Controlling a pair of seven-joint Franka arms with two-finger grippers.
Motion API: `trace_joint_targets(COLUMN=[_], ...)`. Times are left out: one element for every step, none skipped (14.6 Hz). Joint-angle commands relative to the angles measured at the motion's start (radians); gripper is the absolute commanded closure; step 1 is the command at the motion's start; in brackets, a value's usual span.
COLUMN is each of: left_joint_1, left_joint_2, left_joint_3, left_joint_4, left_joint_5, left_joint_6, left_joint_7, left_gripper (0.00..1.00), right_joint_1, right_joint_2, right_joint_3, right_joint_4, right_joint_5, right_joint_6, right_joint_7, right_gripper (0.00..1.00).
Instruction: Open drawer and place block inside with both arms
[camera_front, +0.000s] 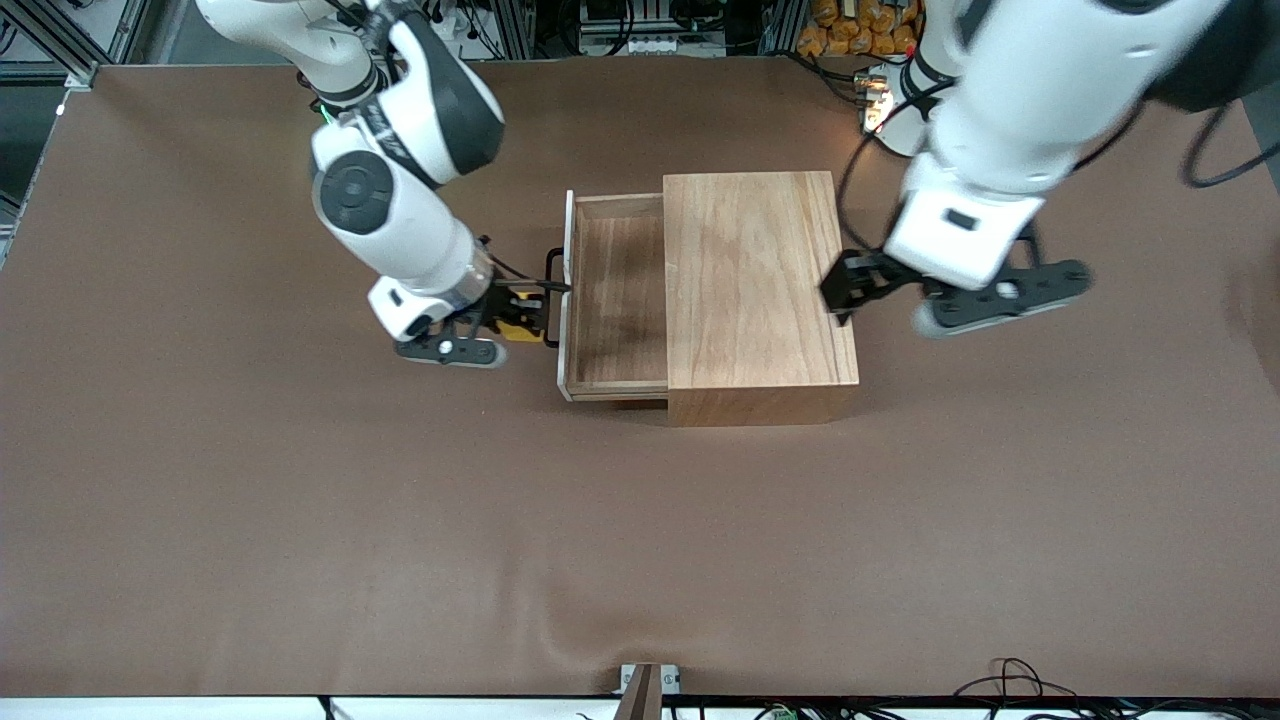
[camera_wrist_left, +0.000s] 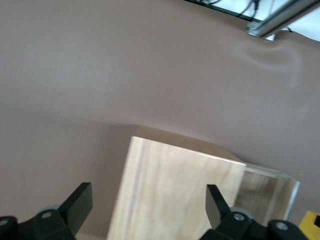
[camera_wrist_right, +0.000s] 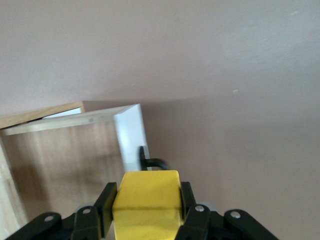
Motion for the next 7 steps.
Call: trace_joint_targets(left_joint_1=[0.067,0.09,0.119,0.159,0.197,0.217,0.236], left_joint_2=[-0.076,-0.113,-0.149,-0.174,-0.187,-0.193,-0.2], left_joint_3=[-0.014,-0.012,-0.014,-0.017,-0.02,-0.02,-0.021], left_joint_4=[-0.082,-0.127,-0.172,-0.191,-0.194,-0.194,-0.194], left_joint_5=[0.024,0.027,0.027,0.027,0.025,0.025,0.019], left_joint_6=[-0.02,-0.019,-0.013,-0.011,-0.011,-0.011,-0.01], left_joint_7=[0.065,0.106,0.155,0.202,0.258,0.305,0.332], left_gripper=[0.0,0.0,0.0,0.0,0.0,0.0,0.0], right_joint_1=[0.092,0.123,0.148,0.171,0.191,0.197,0.197], right_joint_2=[0.127,0.161,0.191,0.214,0.224,0.225,0.224], right_joint_3=[-0.014,-0.014,-0.014,-0.014,-0.014,-0.016,-0.016], right_joint_4=[0.145,0.164,0.191,0.205,0.204,0.204,0.202], right_joint_5=[-0.011,-0.037,-0.065,-0.089,-0.099,-0.102,-0.102], right_joint_6=[-0.016,-0.013,-0.005,0.0,0.001,0.001,-0.003], right_joint_7=[0.087,0.11,0.13,0.152,0.163,0.172,0.183], right_gripper=[0.74,0.73,0.71,0.7,0.7,0.66,0.51])
